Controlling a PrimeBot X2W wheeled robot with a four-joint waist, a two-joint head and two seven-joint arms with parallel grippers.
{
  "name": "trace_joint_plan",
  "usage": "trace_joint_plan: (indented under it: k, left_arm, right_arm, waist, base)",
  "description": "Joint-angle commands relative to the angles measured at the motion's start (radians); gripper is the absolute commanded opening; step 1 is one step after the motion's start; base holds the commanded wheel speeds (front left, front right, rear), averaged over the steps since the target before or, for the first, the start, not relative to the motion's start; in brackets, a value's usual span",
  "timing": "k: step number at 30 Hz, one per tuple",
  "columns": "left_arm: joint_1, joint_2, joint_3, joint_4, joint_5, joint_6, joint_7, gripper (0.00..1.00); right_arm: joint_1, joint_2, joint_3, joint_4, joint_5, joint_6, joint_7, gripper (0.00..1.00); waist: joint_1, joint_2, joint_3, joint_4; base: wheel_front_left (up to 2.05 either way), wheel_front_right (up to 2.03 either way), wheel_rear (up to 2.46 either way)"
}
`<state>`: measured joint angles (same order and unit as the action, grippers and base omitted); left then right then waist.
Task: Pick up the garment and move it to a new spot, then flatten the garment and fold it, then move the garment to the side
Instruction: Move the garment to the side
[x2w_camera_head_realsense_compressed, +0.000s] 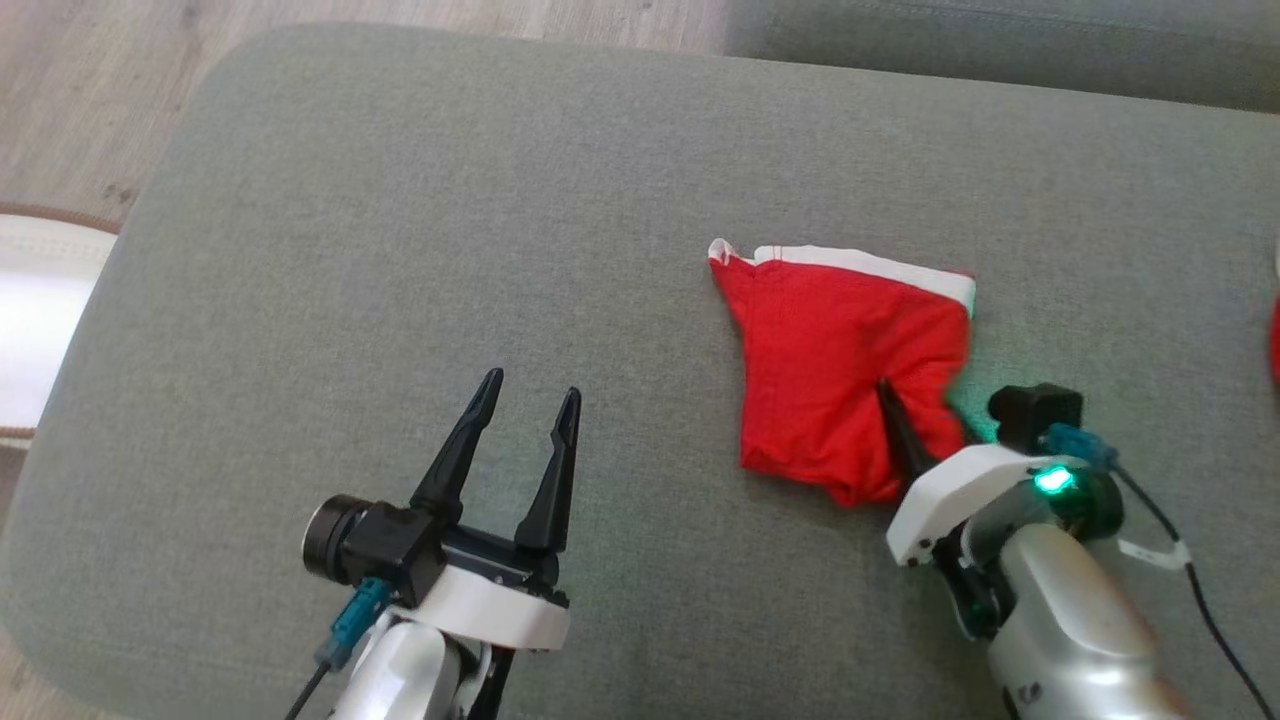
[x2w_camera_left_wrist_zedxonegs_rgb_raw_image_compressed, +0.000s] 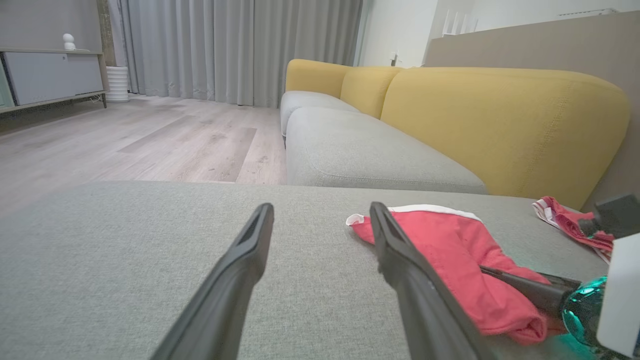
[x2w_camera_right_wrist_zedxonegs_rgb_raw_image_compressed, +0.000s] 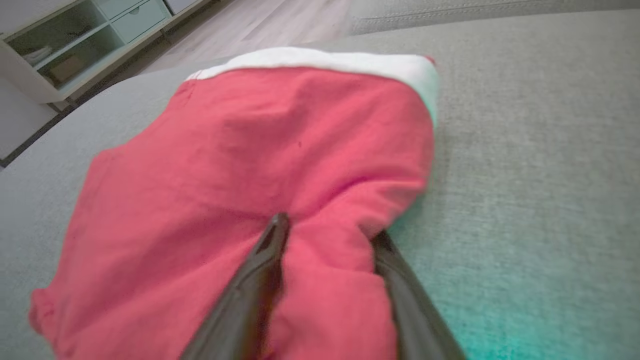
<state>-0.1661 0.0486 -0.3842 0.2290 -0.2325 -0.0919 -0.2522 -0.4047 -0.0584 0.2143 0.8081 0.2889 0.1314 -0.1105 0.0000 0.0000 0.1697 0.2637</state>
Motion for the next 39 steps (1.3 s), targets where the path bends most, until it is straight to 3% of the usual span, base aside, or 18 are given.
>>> trace_joint_plan:
  k: [1,10,14,20,26,33,39]
  left_arm:
    - [-0.033,0.002,0.031,-0.027,-0.007,0.003,-0.01,1.0]
    - [-0.025,0.002,0.039,-0.028,0.033,0.001,-0.01,1.0]
    - [-0.027,0.002,0.031,-0.031,0.042,-0.002,-0.01,1.0]
    - [-0.048,0.002,0.014,-0.042,0.047,-0.008,-0.01,1.0]
    - [-0.063,0.002,-0.003,-0.046,0.043,-0.01,-0.01,1.0]
    - [-0.093,0.002,-0.019,-0.044,0.047,-0.015,-0.01,1.0]
    - [-0.118,0.002,-0.019,-0.041,0.052,-0.02,-0.01,1.0]
  right_arm:
    - [-0.015,0.008,0.036,-0.008,-0.001,-0.001,-0.009,0.0]
    - [-0.094,-0.075,0.156,0.023,-0.092,-0.001,-0.065,0.0]
    - [-0.139,-0.144,0.252,0.019,-0.125,-0.001,-0.074,0.0]
    - [-0.228,-0.302,0.41,-0.026,-0.119,-0.001,-0.068,0.0]
    - [-0.316,-0.499,0.523,-0.062,-0.057,-0.001,-0.028,0.0]
    - [-0.4,-0.664,0.53,0.0,-0.019,-0.001,-0.021,0.0]
    - [-0.436,-0.726,0.5,0.075,-0.028,-0.001,-0.002,0.0]
  waist:
    - [0.0,0.0,-0.004,-0.007]
    - [0.0,0.0,-0.041,-0.096]
    - [0.0,0.0,-0.052,-0.159]
    - [0.0,0.0,-0.038,-0.241]
    - [0.0,0.0,0.005,-0.282]
    - [0.0,0.0,0.084,-0.278]
    - [0.0,0.0,0.128,-0.259]
  base:
    - [0.0,0.0,0.0]
    - [0.0,0.0,0.0]
    - [0.0,0.0,0.0]
    - [0.0,0.0,0.0]
    - [0.0,0.0,0.0]
    - [0.0,0.0,0.0]
    - [0.0,0.0,0.0]
